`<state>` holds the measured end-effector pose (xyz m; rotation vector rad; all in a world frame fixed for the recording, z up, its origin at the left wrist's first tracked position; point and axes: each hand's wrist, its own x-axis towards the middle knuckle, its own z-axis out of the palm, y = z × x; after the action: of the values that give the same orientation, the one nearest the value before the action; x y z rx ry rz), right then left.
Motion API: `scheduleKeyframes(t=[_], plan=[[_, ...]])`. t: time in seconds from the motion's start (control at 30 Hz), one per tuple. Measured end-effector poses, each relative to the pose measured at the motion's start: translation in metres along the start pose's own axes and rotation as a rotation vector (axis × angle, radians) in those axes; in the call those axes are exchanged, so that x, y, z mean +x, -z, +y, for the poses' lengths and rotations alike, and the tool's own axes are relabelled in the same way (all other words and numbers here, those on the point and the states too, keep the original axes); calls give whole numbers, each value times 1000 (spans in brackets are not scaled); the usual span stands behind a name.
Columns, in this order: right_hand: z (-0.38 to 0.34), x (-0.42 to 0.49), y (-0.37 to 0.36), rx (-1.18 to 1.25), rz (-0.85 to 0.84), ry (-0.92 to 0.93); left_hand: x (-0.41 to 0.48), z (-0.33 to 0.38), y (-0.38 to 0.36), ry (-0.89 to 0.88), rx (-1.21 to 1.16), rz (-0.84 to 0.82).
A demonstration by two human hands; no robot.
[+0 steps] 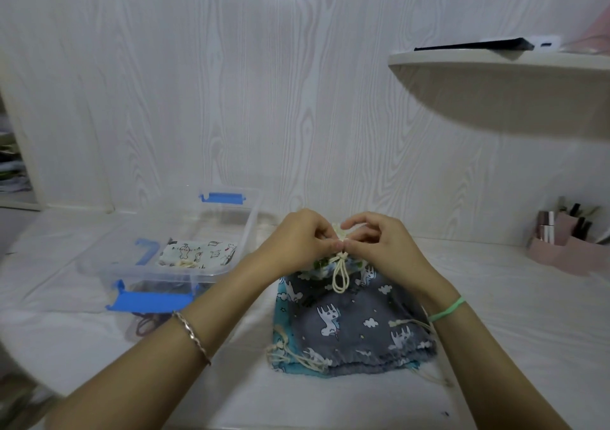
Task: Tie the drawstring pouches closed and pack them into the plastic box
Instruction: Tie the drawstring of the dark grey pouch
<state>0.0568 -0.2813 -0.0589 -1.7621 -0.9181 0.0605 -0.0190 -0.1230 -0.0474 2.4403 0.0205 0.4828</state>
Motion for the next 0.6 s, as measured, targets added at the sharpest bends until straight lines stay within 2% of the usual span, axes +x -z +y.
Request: scheduleKeyframes(t=[0.17, 0.4, 0.5, 0.6], plan=[[2, 1, 5, 206, -9, -116, 0, -4, -6, -1, -95, 84], [22, 7, 4, 747, -163, -402, -3, -5, -6, -6, -161, 50], [27, 7, 1, 822, -193, -443, -4, -2, -7, 6, -112, 45], [26, 8, 0, 777, -152, -433, -4, 1, -9, 47, -87, 78]])
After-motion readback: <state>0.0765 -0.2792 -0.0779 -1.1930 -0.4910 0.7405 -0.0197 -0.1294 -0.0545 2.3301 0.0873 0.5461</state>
